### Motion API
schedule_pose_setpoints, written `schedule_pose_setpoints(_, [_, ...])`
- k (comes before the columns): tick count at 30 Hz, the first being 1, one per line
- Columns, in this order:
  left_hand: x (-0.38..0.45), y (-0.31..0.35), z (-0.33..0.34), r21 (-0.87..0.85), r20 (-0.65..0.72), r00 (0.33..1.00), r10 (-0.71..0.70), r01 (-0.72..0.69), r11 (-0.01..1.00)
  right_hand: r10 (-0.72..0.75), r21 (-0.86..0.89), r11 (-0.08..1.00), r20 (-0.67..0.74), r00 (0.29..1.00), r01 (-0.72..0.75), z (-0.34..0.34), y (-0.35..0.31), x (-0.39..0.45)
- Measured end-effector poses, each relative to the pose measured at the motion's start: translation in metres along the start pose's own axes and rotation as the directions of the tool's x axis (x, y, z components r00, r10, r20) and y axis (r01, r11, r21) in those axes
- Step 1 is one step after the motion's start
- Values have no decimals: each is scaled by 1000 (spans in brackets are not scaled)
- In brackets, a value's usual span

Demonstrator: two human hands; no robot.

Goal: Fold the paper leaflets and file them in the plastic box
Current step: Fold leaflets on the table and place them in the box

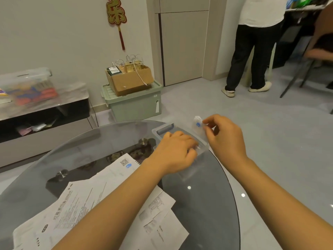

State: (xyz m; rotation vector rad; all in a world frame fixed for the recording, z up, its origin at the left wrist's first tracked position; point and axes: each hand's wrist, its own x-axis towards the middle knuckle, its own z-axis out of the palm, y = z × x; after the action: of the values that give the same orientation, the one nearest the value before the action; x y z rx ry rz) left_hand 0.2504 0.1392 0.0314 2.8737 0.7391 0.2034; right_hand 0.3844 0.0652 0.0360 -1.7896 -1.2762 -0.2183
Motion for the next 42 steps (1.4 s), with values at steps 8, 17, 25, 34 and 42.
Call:
schedule_pose_setpoints(8, [-1,-2,9,0,-53,998,22,-22,1000,-89,-82,992,60,994,94,10,0,-4])
schedule_pose_setpoints(17, [-4,-5,13,-78,-116,993,9,-19,997,118,-334,943,322,939,-4,15,-5,2])
schedule_pose_setpoints(25, [-3,-4,13,-111,-153,988,-35,18,994,197,-195,973,432,880,-122,9,-1,5])
schedule_pose_setpoints(34, [-3,-2,9,-20,-85,996,-32,30,999,211,-38,977,226,951,-208,10,7,2])
schedule_pose_setpoints(42, [-7,0,5,-9,-78,996,-50,49,999,218,-44,976,301,928,-214,8,5,-1])
